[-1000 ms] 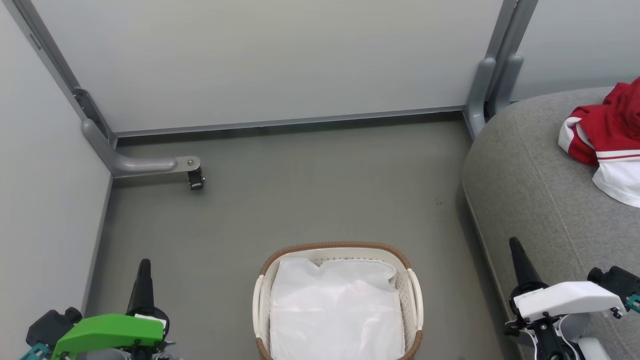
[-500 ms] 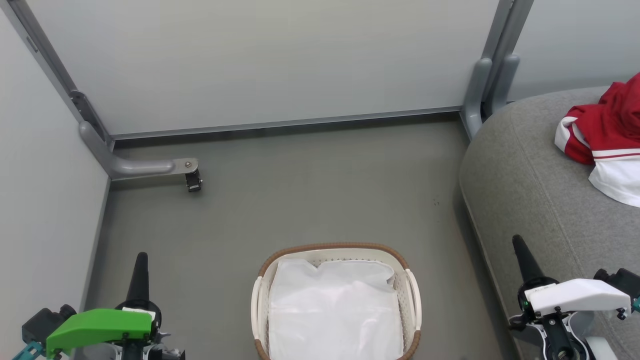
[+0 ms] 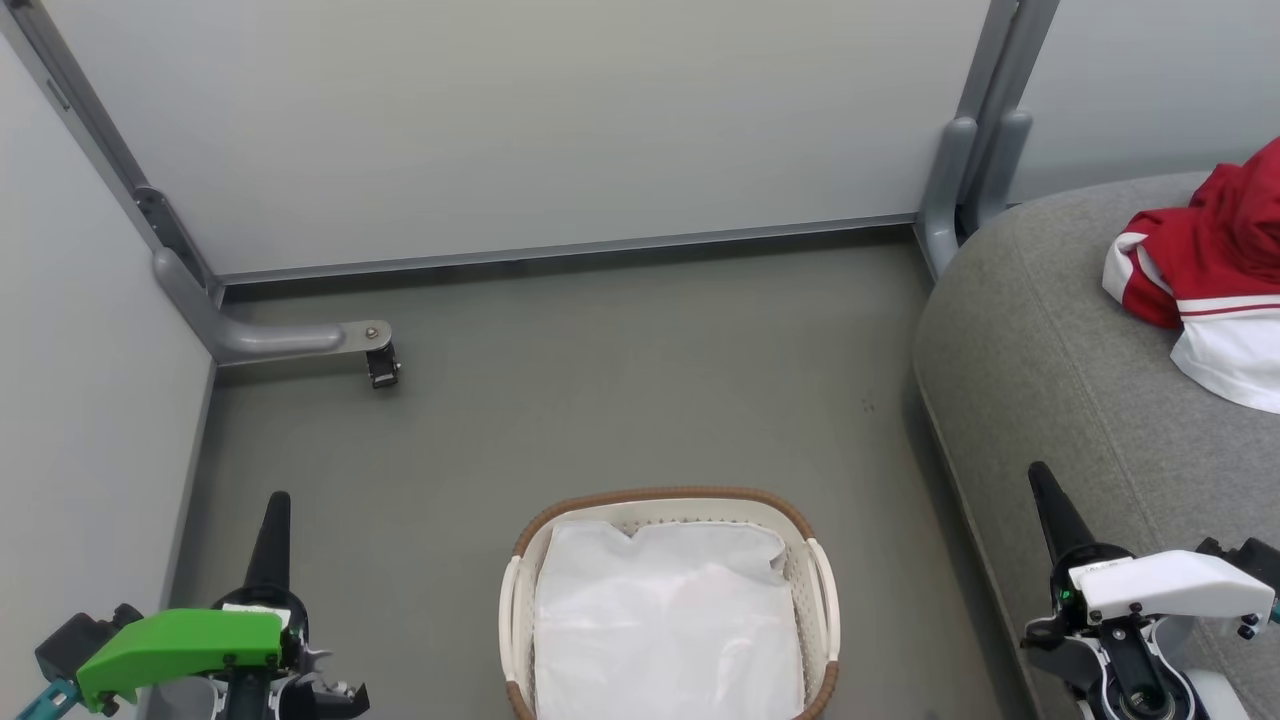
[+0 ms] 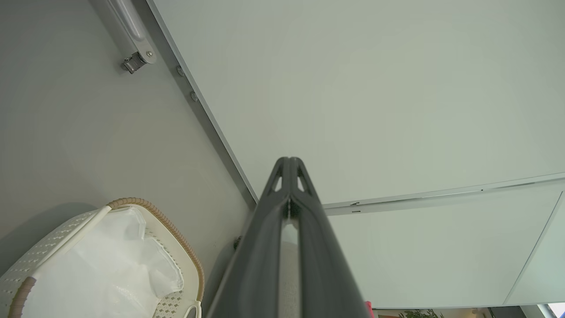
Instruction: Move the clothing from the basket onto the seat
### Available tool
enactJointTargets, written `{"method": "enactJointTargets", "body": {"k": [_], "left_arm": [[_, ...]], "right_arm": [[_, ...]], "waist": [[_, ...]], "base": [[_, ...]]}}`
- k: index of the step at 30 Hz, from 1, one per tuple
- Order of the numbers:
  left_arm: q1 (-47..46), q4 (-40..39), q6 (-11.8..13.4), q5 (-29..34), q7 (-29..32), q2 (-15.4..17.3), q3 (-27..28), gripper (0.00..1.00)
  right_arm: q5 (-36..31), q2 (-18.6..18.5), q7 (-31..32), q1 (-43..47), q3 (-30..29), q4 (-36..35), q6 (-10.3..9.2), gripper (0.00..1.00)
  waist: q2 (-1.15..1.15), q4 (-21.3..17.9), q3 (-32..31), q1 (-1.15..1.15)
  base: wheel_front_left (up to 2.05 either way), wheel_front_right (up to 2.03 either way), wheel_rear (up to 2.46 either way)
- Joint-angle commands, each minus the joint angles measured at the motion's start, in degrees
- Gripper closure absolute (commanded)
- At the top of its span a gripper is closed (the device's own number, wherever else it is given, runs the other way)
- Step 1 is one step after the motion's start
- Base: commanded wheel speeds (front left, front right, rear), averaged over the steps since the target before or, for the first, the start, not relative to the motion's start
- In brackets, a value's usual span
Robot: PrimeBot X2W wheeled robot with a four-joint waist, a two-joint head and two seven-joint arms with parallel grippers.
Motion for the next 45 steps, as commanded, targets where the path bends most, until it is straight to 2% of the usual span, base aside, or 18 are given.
{"method": "enactJointTargets", "body": {"k": [1,33,45], "left_arm": [[-1.1,-0.6,-0.4,-1.3,0.4,0.1,0.3,1.0],[-2.6,-0.7,-0.5,-14.1,4.2,0.0,2.1,1.0],[-2.5,-0.7,-0.5,-13.9,4.2,0.0,2.0,1.0]], "right_arm": [[1.3,-0.4,0.4,-0.7,-0.4,-0.5,-0.04,1.0],[15.3,-0.3,4.4,-1.1,-2.5,-0.6,-0.04,1.0],[15.0,-0.1,4.4,-1.1,-2.6,-0.6,-0.04,1.0]], "waist": [[0.0,0.0,0.0,0.0],[0.0,-1.1,-0.5,0.0],[0.0,-1.1,-0.5,0.0]], "base": [[0.0,0.0,0.0],[0.0,0.0,0.0],[0.0,0.0,0.0]]}}
